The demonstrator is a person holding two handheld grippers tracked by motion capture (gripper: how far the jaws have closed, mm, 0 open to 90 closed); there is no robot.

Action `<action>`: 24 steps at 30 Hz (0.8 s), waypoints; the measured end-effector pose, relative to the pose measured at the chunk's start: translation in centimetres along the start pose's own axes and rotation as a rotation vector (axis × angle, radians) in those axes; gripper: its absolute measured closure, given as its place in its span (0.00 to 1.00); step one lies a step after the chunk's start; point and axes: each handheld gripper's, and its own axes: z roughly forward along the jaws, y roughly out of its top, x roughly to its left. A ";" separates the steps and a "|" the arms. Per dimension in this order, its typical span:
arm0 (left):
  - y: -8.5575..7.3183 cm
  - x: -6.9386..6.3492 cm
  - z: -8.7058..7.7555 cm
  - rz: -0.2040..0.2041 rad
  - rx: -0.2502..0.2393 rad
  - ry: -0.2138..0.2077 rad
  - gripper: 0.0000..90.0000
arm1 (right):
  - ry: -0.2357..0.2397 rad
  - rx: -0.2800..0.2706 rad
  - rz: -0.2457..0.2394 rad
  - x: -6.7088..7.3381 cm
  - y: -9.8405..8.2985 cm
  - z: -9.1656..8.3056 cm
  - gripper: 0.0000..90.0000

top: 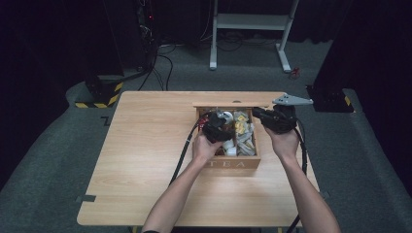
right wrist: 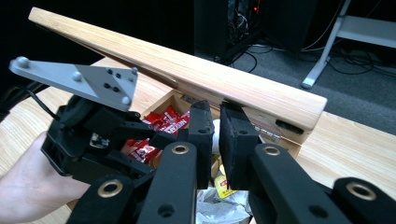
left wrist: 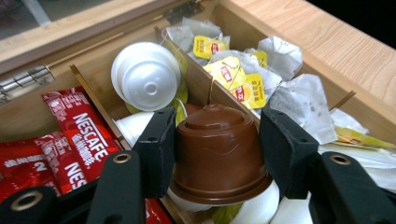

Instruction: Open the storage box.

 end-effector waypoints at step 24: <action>-0.3 0.1 -3.2 0.018 -0.070 -0.029 0.54 | 0.002 0.003 -0.003 0.3 0.2 0.4 0.92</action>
